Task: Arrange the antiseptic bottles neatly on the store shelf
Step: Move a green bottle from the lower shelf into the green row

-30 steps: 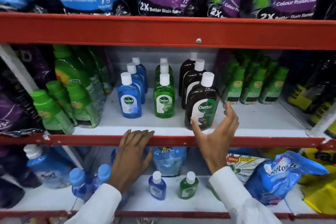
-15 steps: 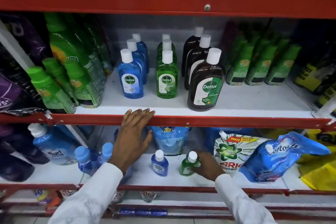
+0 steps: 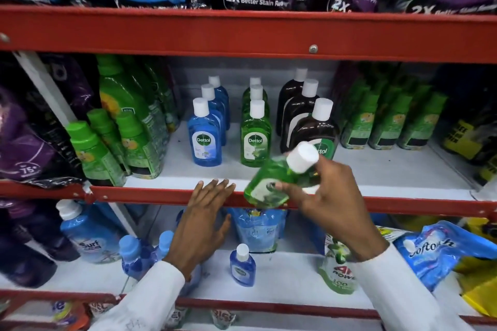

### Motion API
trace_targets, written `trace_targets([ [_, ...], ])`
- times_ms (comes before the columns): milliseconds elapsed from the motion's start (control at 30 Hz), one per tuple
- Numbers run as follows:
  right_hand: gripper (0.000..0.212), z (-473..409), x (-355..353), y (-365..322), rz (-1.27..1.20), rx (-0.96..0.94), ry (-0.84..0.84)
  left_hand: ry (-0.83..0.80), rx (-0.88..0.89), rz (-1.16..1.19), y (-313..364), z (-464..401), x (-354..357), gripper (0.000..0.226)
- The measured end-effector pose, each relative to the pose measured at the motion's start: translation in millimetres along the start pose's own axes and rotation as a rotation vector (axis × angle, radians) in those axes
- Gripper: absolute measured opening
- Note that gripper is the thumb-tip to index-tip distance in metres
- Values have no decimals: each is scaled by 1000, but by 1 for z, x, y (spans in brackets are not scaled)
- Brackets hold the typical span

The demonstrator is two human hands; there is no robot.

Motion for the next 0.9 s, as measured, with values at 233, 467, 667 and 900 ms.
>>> trace_targets([
  [233, 48, -77, 16, -17, 216, 88, -96, -10, 2, 75, 3, 0, -11, 65],
  [467, 43, -98, 36, -3, 262, 168, -173, 6, 23, 135, 1, 0, -14, 67],
  [667, 49, -101, 35, -1, 178, 196, -180, 8, 27, 121, -3, 0, -14, 66],
  [900, 68, -59, 34, 2, 142, 99, 59, 18, 6, -3, -2, 6, -17, 64],
])
Point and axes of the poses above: each hand's wrist, its own z-axis away from the middle knuckle, its own x-axis out of the palm, y = z × x, the point moved 2 cm from there along -z, towards the middle knuckle, and after that the axes turned 11 degrees about -y, right-handed, at the moved point
